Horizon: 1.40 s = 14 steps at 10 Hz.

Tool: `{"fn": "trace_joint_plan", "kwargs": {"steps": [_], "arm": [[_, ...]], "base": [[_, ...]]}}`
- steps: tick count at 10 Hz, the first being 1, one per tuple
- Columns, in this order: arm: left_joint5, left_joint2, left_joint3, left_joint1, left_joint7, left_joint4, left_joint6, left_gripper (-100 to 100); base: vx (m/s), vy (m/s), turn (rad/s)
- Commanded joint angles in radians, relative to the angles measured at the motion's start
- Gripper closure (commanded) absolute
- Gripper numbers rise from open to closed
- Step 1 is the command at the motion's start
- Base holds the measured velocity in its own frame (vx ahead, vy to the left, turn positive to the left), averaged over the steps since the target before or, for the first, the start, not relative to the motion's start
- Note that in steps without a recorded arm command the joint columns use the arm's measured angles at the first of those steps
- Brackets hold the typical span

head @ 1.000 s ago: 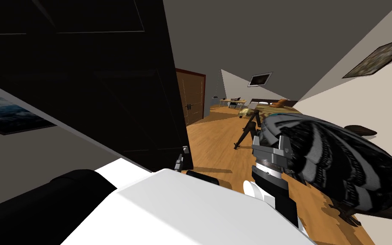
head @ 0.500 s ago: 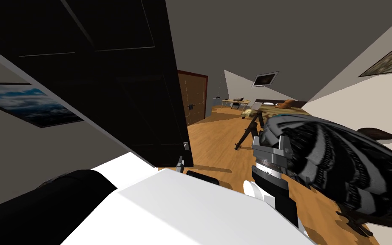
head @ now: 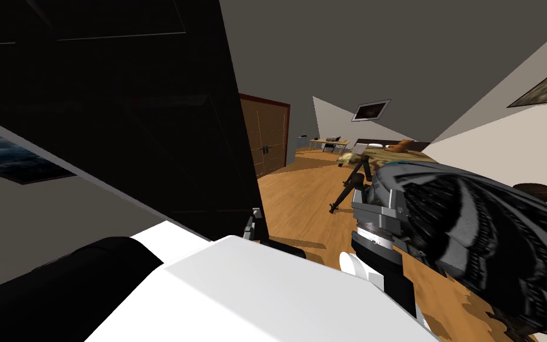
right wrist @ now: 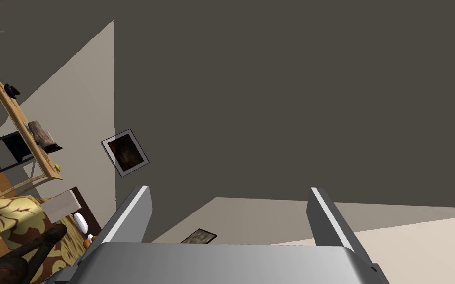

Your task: Push the door open

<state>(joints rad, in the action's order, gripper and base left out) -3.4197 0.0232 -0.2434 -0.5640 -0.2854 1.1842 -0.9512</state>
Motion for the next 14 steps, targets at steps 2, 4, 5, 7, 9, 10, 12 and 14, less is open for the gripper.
{"fn": "trace_joint_plan", "kwargs": {"steps": [2, 4, 5, 7, 9, 10, 12, 14], "arm": [[-0.003, -0.040, 0.009, 0.014, -0.003, -0.002, 0.008, -100], [-0.004, -0.042, 0.011, 0.015, -0.002, 0.002, 0.012, -100], [-0.004, -0.042, 0.011, 0.015, -0.002, 0.002, 0.012, 100], [-0.004, -0.042, 0.011, 0.015, -0.002, 0.002, 0.012, 100], [-0.004, -0.042, 0.011, 0.015, -0.002, 0.002, 0.012, 100], [-0.004, -0.042, 0.011, 0.015, -0.002, 0.002, 0.012, 100], [-0.051, 0.004, 0.012, -0.002, -0.016, 0.009, -0.004, -100], [-0.091, -0.009, 0.013, -0.017, -0.029, 0.016, -0.019, -100]], "base": [[0.228, 0.055, -0.017], [0.131, 0.039, -0.019], [-0.008, -0.001, 0.005], [-0.030, -0.008, 0.000], [-0.014, -0.004, 0.000], [0.000, 0.000, 0.000], [-0.032, -0.077, 0.035], [-0.061, -0.150, 0.046]]}}
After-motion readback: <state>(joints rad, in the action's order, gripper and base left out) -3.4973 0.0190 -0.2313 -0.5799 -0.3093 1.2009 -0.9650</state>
